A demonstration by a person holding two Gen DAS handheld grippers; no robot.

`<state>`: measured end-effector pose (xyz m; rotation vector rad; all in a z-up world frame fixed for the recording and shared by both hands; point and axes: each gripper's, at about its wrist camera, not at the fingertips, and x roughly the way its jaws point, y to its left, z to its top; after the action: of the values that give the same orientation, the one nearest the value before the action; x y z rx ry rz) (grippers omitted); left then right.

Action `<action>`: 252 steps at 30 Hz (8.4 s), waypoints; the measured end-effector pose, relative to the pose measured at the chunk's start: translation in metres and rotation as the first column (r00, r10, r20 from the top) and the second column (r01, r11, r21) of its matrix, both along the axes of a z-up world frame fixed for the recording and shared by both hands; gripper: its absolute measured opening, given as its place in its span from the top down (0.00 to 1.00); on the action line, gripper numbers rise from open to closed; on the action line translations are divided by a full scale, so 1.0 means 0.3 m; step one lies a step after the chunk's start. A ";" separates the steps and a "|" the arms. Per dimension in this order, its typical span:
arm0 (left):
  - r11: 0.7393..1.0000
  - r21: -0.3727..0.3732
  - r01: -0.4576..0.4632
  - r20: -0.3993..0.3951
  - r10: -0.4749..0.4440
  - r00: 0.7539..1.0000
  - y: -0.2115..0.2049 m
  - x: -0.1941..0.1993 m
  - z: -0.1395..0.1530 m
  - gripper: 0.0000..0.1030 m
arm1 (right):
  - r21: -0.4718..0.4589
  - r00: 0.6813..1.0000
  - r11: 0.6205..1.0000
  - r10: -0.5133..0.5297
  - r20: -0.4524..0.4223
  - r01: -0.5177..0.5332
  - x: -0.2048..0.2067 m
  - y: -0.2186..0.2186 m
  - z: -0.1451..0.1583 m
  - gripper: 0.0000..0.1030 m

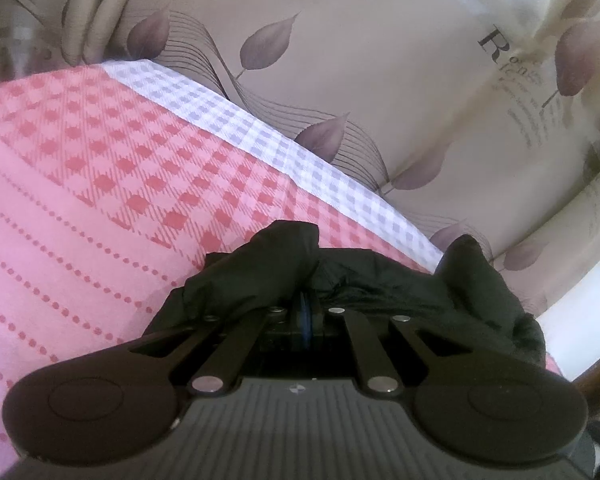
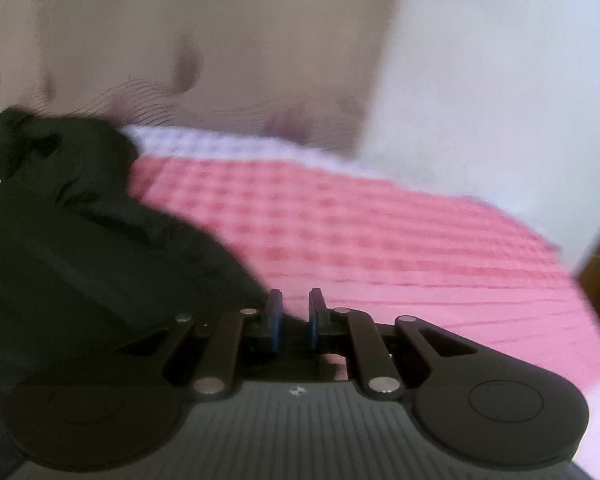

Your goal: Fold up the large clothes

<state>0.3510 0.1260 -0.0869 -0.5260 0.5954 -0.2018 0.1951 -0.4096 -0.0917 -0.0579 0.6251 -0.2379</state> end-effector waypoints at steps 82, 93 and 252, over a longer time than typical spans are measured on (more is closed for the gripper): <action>0.887 -0.041 0.460 0.020 -0.459 0.888 0.272 0.058 0.102 0.03 | 0.025 0.986 1.000 -0.010 0.165 0.006 -0.349 0.228 -0.046 0.41; 0.726 -0.262 0.636 -0.010 -0.661 0.750 0.301 0.127 -0.049 0.38 | 0.012 0.985 0.999 -0.043 0.168 0.042 -0.350 0.226 -0.045 0.26; 0.526 -0.325 0.786 0.236 -0.760 0.606 -0.776 -0.442 0.331 0.72 | 0.800 0.944 0.502 0.190 0.269 -0.329 -0.353 0.231 -0.049 0.82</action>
<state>0.2184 -0.1069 0.0124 -0.6153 0.6999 -1.2375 0.0891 -0.3403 -0.1065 0.8101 0.5175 0.3869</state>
